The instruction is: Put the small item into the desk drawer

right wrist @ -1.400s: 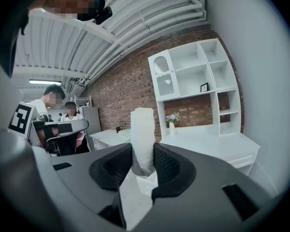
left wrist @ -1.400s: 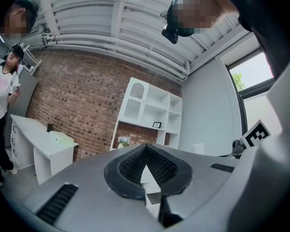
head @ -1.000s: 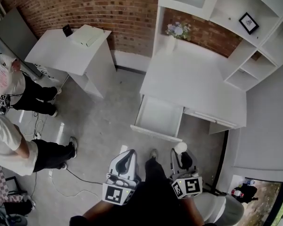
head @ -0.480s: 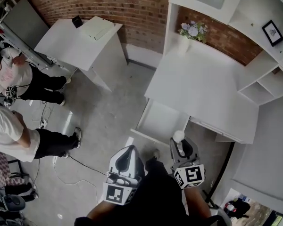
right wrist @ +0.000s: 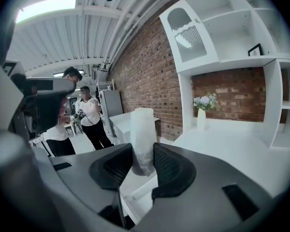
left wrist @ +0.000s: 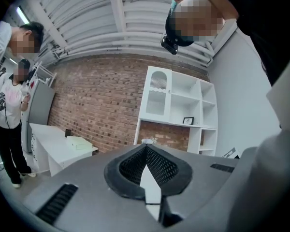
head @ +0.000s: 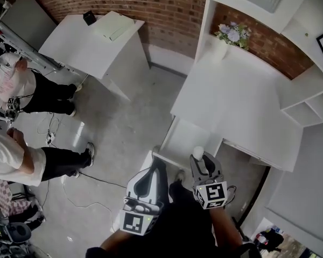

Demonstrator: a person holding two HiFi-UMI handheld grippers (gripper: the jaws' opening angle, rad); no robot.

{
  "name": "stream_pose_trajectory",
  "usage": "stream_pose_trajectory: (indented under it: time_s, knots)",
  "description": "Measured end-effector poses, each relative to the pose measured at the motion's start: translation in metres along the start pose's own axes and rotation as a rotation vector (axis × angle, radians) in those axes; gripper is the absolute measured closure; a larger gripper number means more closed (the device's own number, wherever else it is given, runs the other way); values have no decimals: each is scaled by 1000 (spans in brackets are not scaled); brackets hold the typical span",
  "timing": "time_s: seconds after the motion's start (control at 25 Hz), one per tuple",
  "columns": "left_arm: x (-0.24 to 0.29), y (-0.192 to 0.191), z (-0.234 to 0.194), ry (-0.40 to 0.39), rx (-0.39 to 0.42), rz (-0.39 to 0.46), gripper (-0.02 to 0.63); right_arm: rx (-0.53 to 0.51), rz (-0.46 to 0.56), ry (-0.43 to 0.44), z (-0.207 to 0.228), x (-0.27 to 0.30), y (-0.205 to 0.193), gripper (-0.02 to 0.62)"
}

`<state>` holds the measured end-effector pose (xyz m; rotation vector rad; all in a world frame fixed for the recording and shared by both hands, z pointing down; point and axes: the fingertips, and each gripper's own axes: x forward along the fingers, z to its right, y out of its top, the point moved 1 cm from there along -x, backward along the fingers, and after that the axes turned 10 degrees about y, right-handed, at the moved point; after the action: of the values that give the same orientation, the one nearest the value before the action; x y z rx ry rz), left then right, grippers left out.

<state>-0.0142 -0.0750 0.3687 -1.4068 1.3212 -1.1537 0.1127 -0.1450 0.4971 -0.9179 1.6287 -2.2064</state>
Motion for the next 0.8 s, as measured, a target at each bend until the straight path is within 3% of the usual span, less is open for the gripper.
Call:
stream_pose_trajectory:
  time_s: [0.4,0.8]
  knots:
    - [69,-21,-40,-30,-48,-78,581,61,-199,12,23,90,-67,453]
    - [115,-44,-59,-35,-64,-128,581,129,-451,67,36,160,-181,453]
